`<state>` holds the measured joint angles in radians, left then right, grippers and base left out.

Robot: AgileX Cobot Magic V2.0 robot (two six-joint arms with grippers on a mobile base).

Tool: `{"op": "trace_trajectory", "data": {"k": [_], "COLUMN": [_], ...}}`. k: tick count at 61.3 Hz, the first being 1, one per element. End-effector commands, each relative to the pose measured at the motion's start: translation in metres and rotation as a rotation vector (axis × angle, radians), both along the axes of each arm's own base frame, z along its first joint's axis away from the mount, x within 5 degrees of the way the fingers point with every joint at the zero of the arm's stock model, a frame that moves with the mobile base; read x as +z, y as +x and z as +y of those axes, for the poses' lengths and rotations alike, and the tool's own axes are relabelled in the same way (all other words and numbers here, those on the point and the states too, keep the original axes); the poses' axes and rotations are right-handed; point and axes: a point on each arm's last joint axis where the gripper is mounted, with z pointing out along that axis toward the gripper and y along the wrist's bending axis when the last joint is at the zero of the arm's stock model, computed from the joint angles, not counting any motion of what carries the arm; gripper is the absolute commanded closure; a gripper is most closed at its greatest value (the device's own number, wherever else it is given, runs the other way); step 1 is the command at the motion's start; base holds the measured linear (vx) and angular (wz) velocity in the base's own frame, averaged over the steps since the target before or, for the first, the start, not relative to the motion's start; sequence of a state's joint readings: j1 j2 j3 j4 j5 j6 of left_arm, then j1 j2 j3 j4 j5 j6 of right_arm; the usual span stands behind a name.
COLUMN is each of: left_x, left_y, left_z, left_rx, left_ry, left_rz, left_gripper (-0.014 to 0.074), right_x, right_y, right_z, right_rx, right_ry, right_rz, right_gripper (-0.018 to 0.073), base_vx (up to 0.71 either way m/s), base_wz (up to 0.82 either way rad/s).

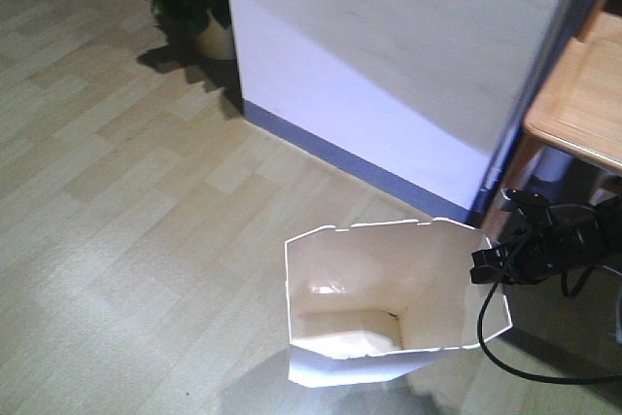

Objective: Move trash bin to bedside with robot
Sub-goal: 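Hold the bin rim with the right gripper while the base turns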

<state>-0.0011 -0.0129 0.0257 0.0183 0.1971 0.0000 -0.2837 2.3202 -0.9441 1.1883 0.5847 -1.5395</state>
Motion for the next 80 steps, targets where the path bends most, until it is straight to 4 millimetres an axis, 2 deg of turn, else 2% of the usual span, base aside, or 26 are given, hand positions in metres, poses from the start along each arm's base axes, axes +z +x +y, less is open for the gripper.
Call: {"op": "trace_trajectory", "data": {"k": [1,61,80], "left_x": [0.0006,0.0006,0.0006], "left_y": [0.0003,0.0003,0.0003], "left_z": [-0.0003,-0.0003,-0.0003], "left_rx": [-0.004,-0.004,-0.004], "left_ry": [-0.004,-0.004,-0.004], "left_rz": [-0.063,-0.063,-0.063], "left_gripper": [0.0603,0.0603,0.0603], "right_x": [0.034,0.034,0.034], "right_y": [0.0101,0.0101,0.0102], "right_z": [0.0112,0.0112,0.0112], "right_rx": [-0.004,-0.004,-0.005], "right_ry": [0.194,0.194,0.195], "right_rz": [-0.065,-0.065,-0.066], "right_gripper": [0.0564,0.0564,0.0564], "base_vx": [0.09,0.13,0.12], "base_wz": [0.4,0.5,0.31]}}
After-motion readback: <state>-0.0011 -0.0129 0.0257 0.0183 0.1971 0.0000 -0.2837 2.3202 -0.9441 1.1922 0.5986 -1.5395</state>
